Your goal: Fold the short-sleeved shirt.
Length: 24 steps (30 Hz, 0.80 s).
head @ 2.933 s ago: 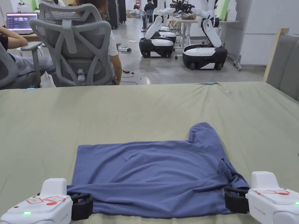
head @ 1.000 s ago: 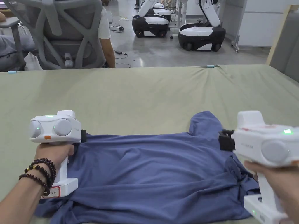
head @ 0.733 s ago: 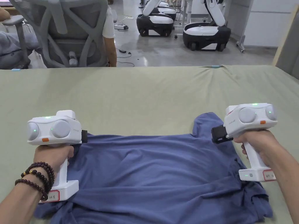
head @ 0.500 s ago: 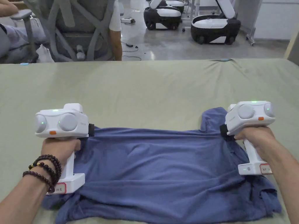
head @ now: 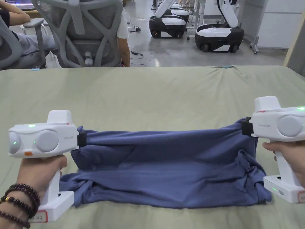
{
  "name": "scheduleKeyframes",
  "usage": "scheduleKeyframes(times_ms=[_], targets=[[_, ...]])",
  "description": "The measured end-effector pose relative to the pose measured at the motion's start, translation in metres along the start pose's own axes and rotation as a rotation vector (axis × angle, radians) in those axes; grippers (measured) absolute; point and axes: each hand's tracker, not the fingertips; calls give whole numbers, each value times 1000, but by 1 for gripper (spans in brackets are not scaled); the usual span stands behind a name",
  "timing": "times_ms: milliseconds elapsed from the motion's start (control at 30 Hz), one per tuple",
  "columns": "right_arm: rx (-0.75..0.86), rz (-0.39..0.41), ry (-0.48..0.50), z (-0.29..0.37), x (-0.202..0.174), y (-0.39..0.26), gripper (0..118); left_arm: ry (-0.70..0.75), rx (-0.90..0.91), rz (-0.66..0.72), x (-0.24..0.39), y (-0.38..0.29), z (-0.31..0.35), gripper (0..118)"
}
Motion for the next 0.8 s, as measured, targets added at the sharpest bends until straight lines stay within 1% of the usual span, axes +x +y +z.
scheduleKeyframes(times_ms=[100,200,233,300,367,400,433,533,700,733,767,800], targets=[[6,-1,12,33,1,-38,4,-5,-7,5,-4,-33,19,1],[-50,-7,8,39,-4,-76,4,-6,-50,-26,0,-67,22,1],[-94,8,3,36,-6,-87,4,2,-72,-33,1,-76,19,1],[-171,62,-1,17,-8,-109,4,9,-105,-40,3,-90,11,1],[-248,87,-7,1,-9,-126,4,17,-133,-34,5,-103,5,1],[-273,88,-13,9,-14,-127,4,19,-146,-28,5,-107,1,1],[-284,97,-6,4,-13,-131,4,19,-157,-34,6,-112,-1,1],[-262,60,-14,3,-11,-131,4,30,-157,-47,9,-119,-6,1],[-253,87,-36,4,-17,-135,4,45,-139,-44,9,-121,-8,2],[-241,80,-40,4,-17,-136,5,46,-133,-45,12,-121,-3,3],[-221,71,-47,7,-17,-136,13,47,-125,-50,12,-121,-2,9],[-195,64,-45,16,-20,-136,26,59,-118,-61,12,-120,0,18]])
